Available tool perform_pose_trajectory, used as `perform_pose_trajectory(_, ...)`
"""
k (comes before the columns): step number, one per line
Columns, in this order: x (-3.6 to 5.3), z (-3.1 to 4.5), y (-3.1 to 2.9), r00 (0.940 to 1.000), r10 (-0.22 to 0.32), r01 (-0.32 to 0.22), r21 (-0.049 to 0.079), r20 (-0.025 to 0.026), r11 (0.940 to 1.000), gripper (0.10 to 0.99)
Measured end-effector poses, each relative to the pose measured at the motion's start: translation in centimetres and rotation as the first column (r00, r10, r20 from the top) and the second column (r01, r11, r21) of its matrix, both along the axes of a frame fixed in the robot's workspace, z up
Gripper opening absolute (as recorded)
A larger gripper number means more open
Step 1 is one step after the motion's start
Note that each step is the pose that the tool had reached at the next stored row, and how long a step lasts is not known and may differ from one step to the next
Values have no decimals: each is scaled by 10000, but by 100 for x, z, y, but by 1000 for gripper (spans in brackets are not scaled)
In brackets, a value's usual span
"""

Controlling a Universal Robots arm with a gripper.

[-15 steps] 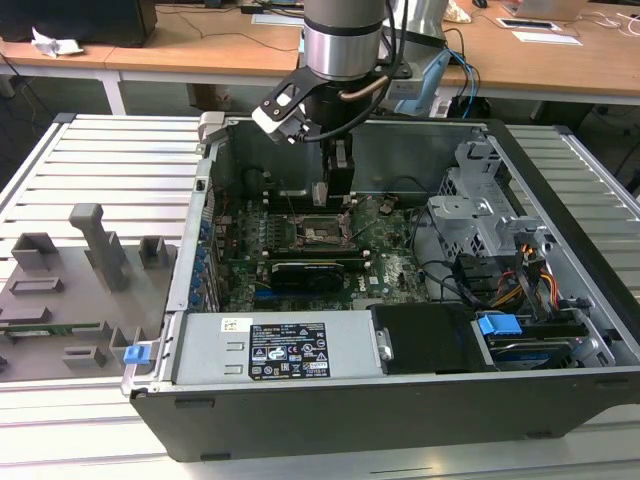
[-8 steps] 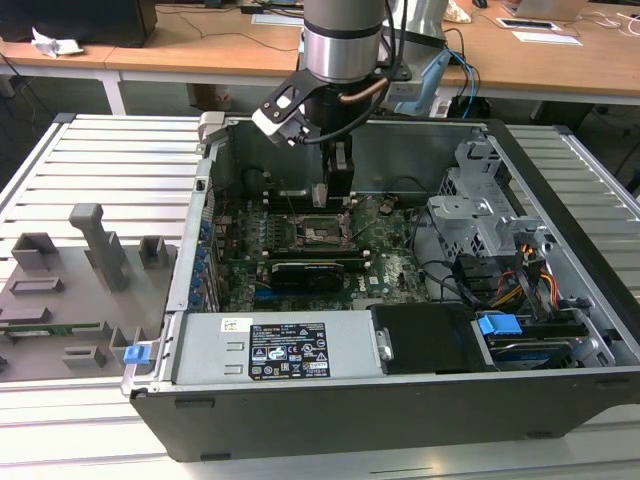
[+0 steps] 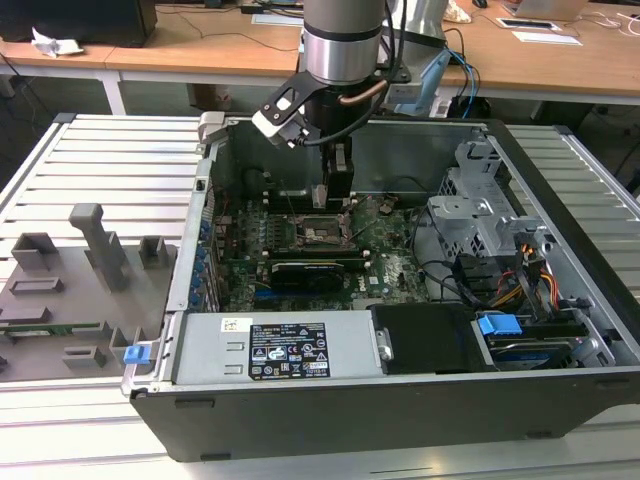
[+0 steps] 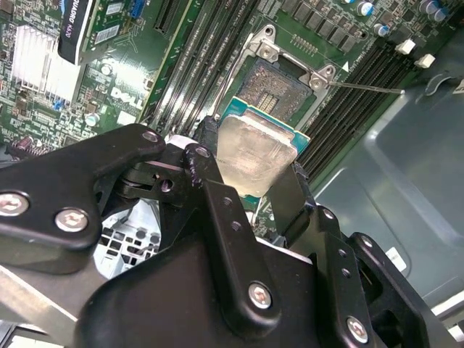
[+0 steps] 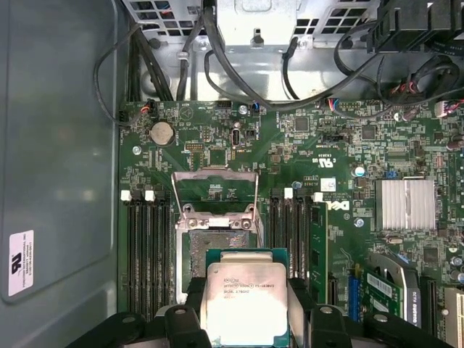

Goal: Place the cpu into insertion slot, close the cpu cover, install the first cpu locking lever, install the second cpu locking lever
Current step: 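Place the cpu into insertion slot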

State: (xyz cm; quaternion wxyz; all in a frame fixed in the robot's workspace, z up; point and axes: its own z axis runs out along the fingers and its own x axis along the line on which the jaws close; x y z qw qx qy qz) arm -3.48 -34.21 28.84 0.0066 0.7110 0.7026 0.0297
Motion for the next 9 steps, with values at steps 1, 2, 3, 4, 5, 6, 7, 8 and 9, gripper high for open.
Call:
perform_pose_trajectory(1, 0, -2, 0, 10000, 1, -1, -1, -1, 10000, 529)
perform_pose_trajectory(2, 0, -4, 0, 10000, 0, 0, -1, 0, 10000, 529)
perform_pose_trajectory(3, 0, -7, 0, 10000, 1, -1, -1, -1, 10000, 529)
perform_pose_trajectory(4, 0, -10, 0, 10000, 0, 0, -1, -1, 10000, 529)
perform_pose_trajectory(5, 0, -12, 0, 10000, 0, 0, -1, -1, 10000, 529)
perform_pose_trajectory(6, 0, -14, 0, 10000, 0, 0, -1, -1, 10000, 529)
perform_pose_trajectory(7, 0, -17, 0, 10000, 0, 0, -1, -1, 10000, 529)
perform_pose_trajectory(8, 0, -19, 0, 10000, 0, 0, -1, 0, 10000, 529)
perform_pose_trajectory(9, 0, -23, 0, 10000, 1, -1, 0, -1, 10000, 529)
